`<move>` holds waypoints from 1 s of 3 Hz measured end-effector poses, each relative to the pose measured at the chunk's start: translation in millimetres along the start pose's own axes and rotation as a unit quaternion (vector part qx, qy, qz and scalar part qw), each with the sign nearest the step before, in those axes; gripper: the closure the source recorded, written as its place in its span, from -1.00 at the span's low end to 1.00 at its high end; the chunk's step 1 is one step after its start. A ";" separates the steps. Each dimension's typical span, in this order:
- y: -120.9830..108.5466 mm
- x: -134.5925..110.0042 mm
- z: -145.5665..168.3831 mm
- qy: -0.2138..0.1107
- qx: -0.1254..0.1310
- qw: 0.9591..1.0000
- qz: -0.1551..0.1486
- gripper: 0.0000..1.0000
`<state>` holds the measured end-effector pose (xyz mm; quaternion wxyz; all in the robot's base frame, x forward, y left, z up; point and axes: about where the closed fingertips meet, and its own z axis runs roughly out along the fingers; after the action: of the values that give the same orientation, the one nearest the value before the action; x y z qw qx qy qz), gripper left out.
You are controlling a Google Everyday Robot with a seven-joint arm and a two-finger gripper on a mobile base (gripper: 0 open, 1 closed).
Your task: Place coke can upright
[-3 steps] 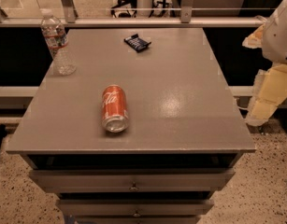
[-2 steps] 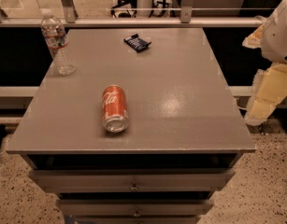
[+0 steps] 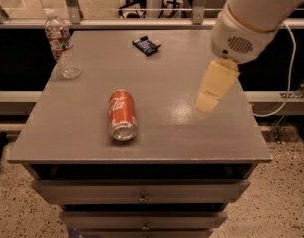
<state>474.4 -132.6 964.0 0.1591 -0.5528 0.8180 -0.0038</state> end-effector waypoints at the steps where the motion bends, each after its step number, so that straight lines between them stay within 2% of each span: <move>1: 9.4 -58.0 25.5 -0.026 -0.018 0.999 0.044 -1.00; 2: 9.7 -60.5 23.8 -0.028 -0.016 0.996 0.088 -1.00; 3: 9.9 -61.0 24.1 -0.028 -0.016 0.995 0.090 -1.00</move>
Offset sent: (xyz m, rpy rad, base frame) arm 0.0156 0.0531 -0.0099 0.0699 0.0234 -0.0511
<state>492.4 -69.5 954.9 0.1727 -0.4791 0.8597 0.0392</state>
